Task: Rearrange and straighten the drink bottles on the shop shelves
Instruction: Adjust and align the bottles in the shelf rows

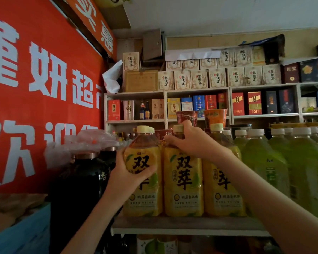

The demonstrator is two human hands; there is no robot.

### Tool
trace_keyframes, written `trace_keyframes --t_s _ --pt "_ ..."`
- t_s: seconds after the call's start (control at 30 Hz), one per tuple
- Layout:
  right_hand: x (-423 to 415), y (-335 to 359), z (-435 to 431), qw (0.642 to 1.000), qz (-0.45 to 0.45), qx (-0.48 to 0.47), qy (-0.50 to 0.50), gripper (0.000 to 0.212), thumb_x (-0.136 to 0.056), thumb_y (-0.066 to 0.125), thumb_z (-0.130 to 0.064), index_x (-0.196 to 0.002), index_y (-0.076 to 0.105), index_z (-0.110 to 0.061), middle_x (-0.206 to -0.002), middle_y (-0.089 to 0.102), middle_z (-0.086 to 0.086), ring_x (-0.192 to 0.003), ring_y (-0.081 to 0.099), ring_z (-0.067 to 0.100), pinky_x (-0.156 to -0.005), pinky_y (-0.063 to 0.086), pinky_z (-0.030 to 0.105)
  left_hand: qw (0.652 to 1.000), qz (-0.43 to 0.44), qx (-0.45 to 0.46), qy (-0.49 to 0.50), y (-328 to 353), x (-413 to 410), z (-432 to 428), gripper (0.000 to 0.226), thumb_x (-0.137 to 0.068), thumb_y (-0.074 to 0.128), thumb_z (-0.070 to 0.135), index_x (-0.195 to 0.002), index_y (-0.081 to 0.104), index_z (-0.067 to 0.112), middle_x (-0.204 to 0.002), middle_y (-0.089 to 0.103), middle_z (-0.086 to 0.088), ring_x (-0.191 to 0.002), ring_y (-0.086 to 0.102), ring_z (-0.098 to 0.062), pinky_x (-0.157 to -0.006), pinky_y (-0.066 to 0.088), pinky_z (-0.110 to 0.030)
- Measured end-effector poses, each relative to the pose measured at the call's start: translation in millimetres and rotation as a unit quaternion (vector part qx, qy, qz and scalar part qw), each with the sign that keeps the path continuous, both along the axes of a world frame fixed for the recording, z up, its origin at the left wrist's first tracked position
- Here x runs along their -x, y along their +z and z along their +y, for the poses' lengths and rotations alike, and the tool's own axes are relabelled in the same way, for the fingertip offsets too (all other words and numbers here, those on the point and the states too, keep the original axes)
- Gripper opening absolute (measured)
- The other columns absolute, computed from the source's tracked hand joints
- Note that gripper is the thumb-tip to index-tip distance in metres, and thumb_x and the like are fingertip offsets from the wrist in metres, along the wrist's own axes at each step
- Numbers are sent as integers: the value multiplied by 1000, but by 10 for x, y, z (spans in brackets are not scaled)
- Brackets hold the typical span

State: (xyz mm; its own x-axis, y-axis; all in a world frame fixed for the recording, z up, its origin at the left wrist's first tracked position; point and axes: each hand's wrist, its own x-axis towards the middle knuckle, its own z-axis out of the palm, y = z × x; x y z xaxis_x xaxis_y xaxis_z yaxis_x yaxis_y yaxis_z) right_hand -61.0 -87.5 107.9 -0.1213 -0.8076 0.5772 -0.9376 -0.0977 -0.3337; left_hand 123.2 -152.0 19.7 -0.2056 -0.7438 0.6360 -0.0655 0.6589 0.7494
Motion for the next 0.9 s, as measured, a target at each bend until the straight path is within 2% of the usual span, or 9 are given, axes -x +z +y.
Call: trace_keyframes --t_s 0.07,0.17,0.3,0.43,0.5,0.6,0.67,0.8,0.9 --pt "-27 -29 -31 1000 -10 10 -1 75 -92 45 -53 -141 17 -4 -93 62 7 -66 58 11 -56 49 25 999 38 3 18 -45 79 5 95 -48 76 54 -131 34 33 -103 61 13 -92 61 -3 -70 50 -22" --pt "-57 -38 -30 1000 22 11 -15 65 -97 39 -46 -137 18 0 -109 57 17 -83 57 22 -70 48 32 998 67 -1 14 -64 142 34 93 -50 75 53 -132 35 33 -102 60 15 -89 59 2 -70 48 -18" --pt "-77 -7 -23 999 -5 32 -18 59 -96 40 -45 -130 26 2 -94 45 6 -83 46 19 -62 37 28 997 77 16 8 -81 162 28 91 -52 76 51 -132 37 33 -104 60 14 -93 60 -1 -72 49 -19" --pt "-91 -20 -25 1000 -6 9 -16 67 -96 40 -47 -138 19 2 -107 56 12 -86 52 20 -61 40 18 996 74 33 29 -115 134 2 98 -52 75 56 -136 31 33 -116 55 12 -103 57 -3 -80 51 -26" --pt "-62 -75 16 1000 -1 22 -14 71 -95 39 -52 -144 17 -6 -121 57 14 -99 59 23 -79 52 31 987 47 111 109 -142 155 11 100 -59 72 64 -140 23 31 -136 41 4 -124 45 -13 -98 45 -43" --pt "41 -101 207 992 58 111 -34 58 -95 39 -51 -140 32 -15 -135 47 4 -124 44 22 -102 40 41 920 -45 303 243 -121 292 99 91 -75 57 61 -145 21 16 -151 23 -11 -142 19 -27 -109 21 -61" --pt "212 -32 421 980 74 183 -40 45 -97 41 -41 -135 39 -18 -133 48 -1 -123 42 16 -106 36 39 887 -87 375 254 -40 491 275 84 -79 49 60 -145 23 16 -154 20 -12 -144 11 -26 -109 13 -64" --pt "798 118 798 973 62 203 -93 40 -95 48 -26 -134 44 -16 -134 50 1 -122 46 17 -102 38 34 857 -124 452 214 25 890 529 75 -83 46 59 -139 39 9 -147 37 -11 -140 24 -26 -109 5 -66" --pt "1250 69 952 988 38 79 -129 42 -94 52 -31 -132 44 -14 -123 57 4 -97 58 14 -77 47 23 844 -177 468 194 57 1163 665 74 -81 48 60 -136 42 10 -140 48 -6 -137 31 -24 -108 7 -68"
